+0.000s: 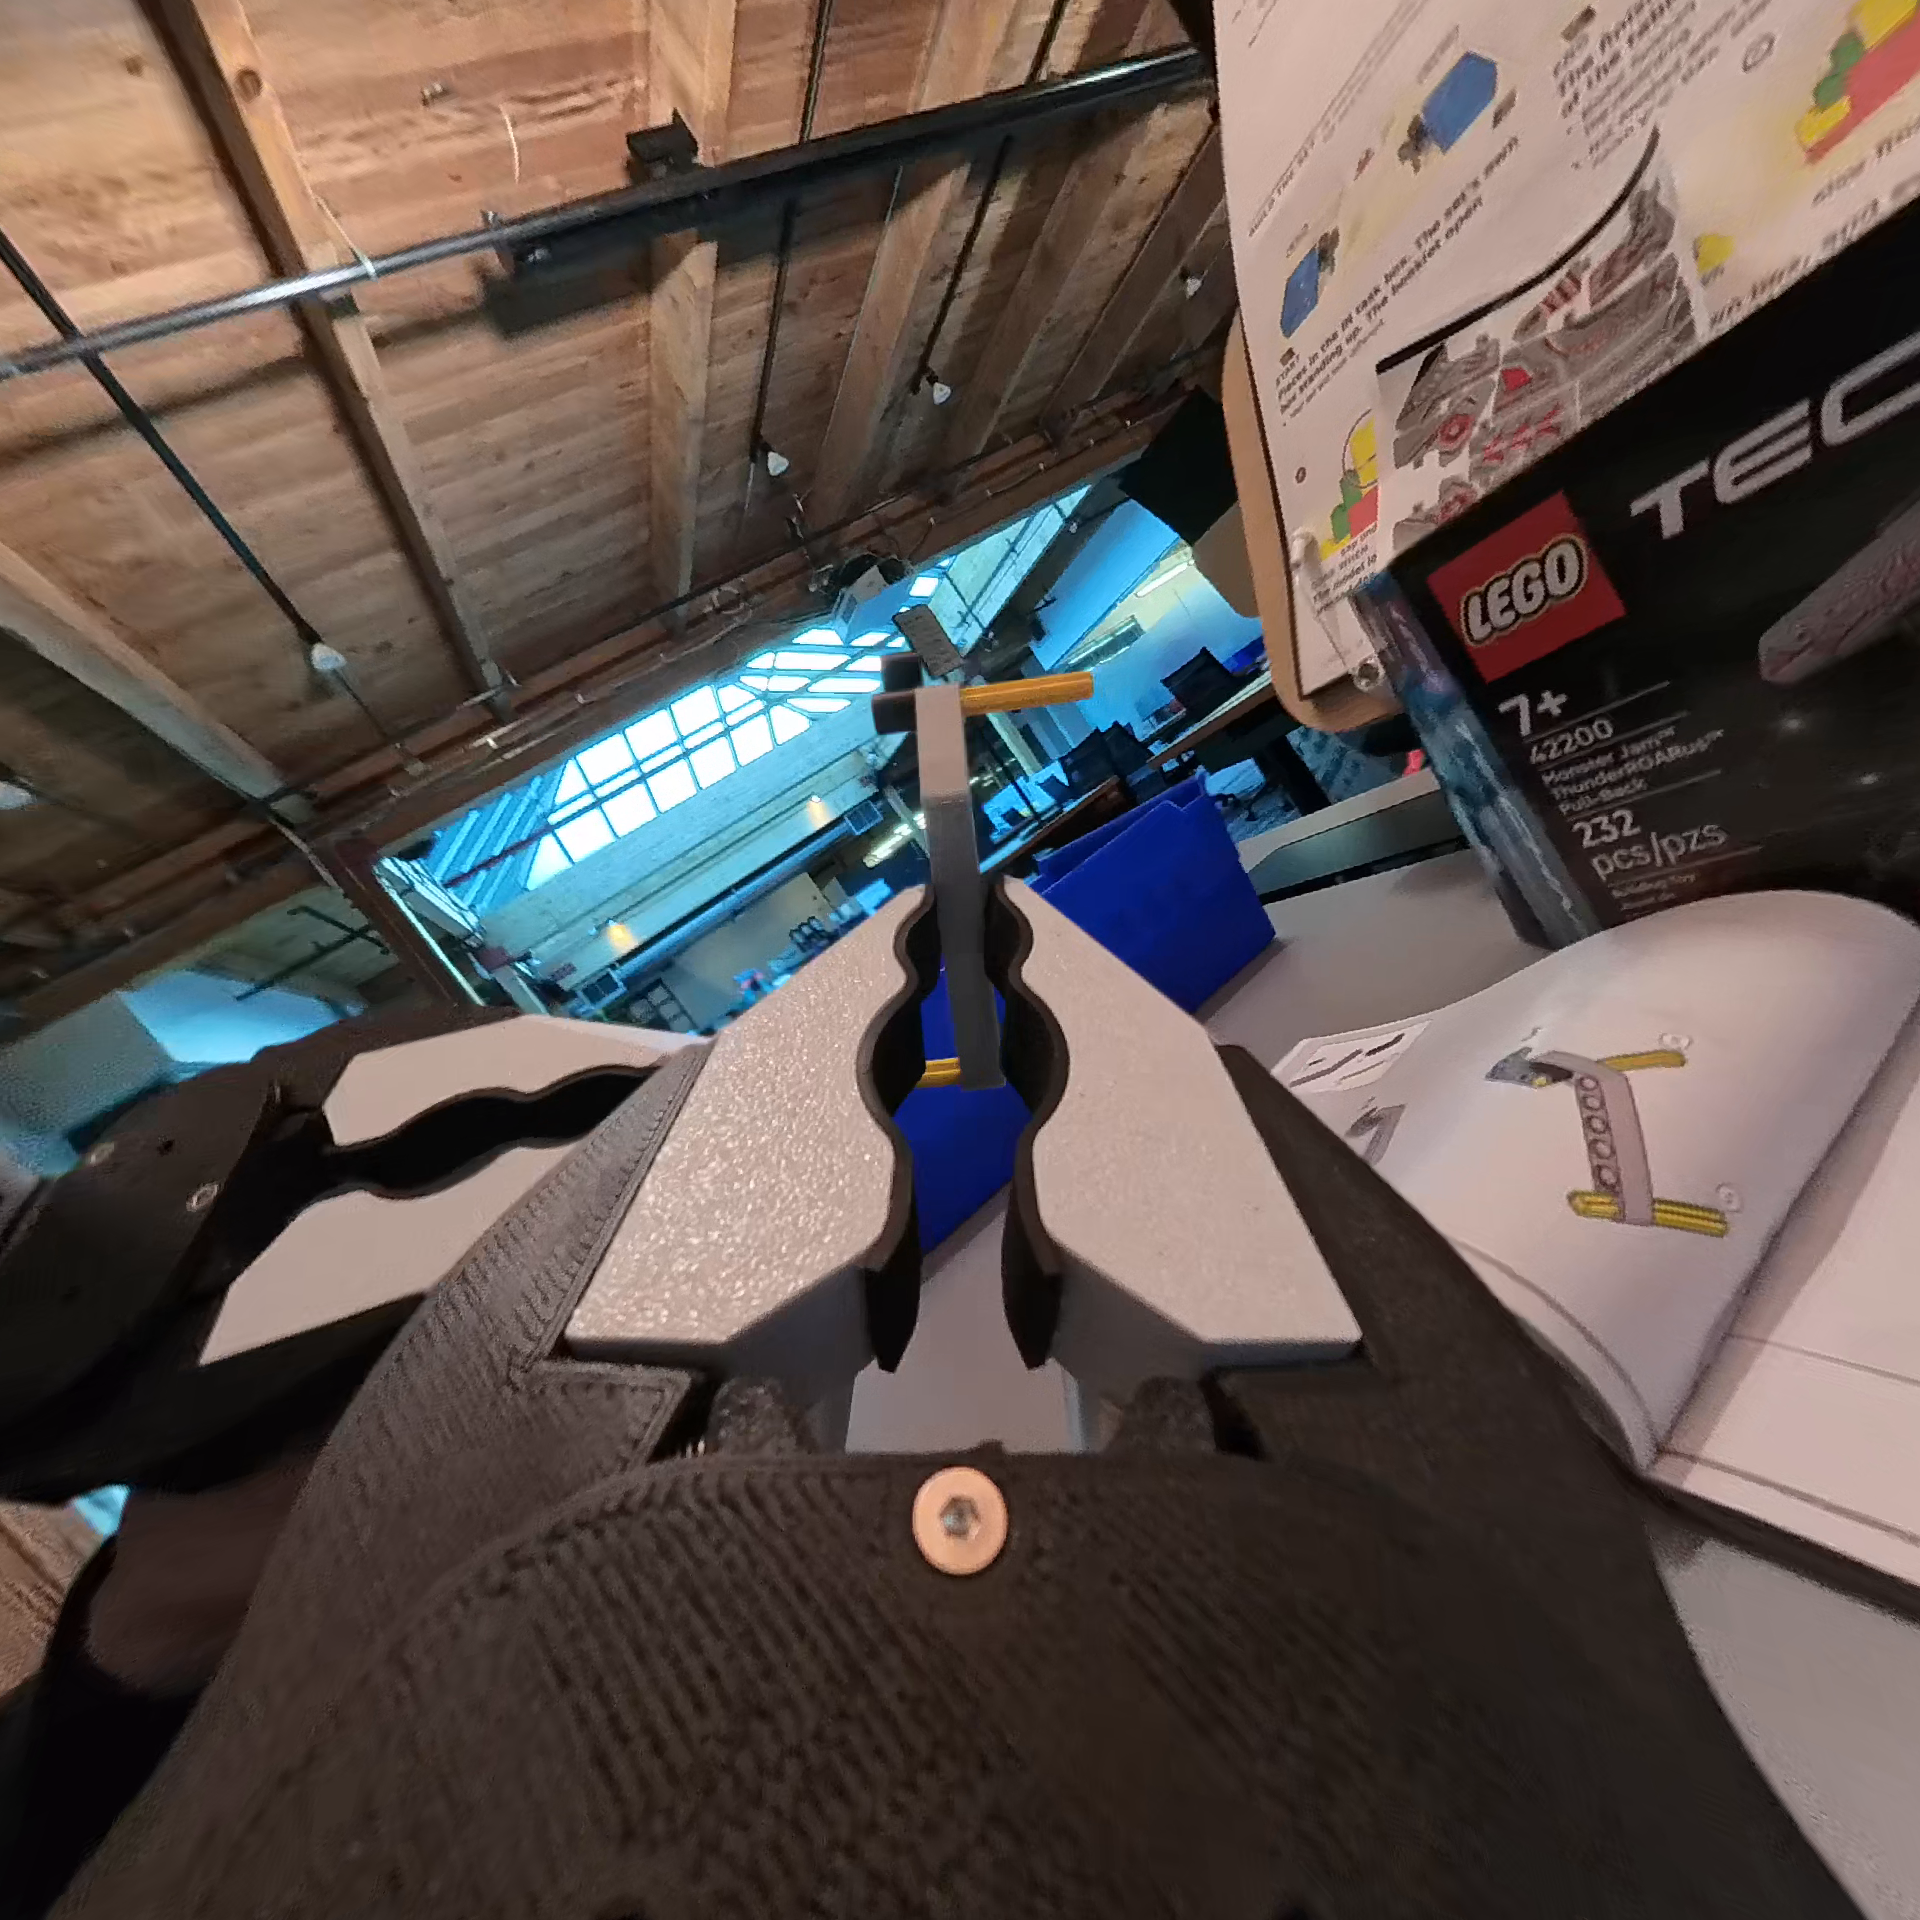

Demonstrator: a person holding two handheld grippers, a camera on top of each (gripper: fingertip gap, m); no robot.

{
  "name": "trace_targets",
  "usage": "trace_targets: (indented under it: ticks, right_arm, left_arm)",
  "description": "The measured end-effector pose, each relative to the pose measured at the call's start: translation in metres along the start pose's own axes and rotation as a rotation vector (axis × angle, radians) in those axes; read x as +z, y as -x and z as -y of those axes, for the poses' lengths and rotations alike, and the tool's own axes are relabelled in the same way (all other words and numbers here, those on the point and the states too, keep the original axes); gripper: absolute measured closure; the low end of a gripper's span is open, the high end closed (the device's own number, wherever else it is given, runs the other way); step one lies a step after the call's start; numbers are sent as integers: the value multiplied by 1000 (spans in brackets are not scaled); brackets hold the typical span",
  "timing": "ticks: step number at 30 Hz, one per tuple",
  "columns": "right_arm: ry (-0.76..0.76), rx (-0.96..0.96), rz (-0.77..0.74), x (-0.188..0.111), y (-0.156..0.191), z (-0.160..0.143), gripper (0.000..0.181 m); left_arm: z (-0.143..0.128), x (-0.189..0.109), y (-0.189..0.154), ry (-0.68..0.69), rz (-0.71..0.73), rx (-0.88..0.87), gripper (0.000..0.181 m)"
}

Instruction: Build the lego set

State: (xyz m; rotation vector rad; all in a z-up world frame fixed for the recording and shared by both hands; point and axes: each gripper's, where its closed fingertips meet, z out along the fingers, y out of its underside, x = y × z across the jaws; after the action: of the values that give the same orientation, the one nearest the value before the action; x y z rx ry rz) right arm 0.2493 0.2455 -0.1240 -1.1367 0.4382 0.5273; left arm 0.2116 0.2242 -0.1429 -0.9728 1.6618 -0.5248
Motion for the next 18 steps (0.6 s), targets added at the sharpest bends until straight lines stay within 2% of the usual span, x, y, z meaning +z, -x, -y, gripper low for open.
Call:
trace_targets:
  ticks: [2, 7, 10, 13, 18]
  right_arm:
    - [-13, 34, -4, -1, -3, 0, 175]
    - [-64, 93, 12, -4, -3, 9, 175]
    - [-64, 66, 11, -4, -3, 9, 174]
    - [-63, 37, 11, -5, -1, 11, 174]
    - [-63, 41, 10, -4, -1, 10, 174]
  left_arm:
    - [0, 1, -3, 12, 17, 13, 179]
    - [1, 3, -2, -28, -4, -91, 179]
    - [1, 4, -4, -33, 10, -81, 180]
    - [3, 4, -4, -72, -28, -184, 179]
    - [-1, 6, -6, -23, 52, 9, 180]
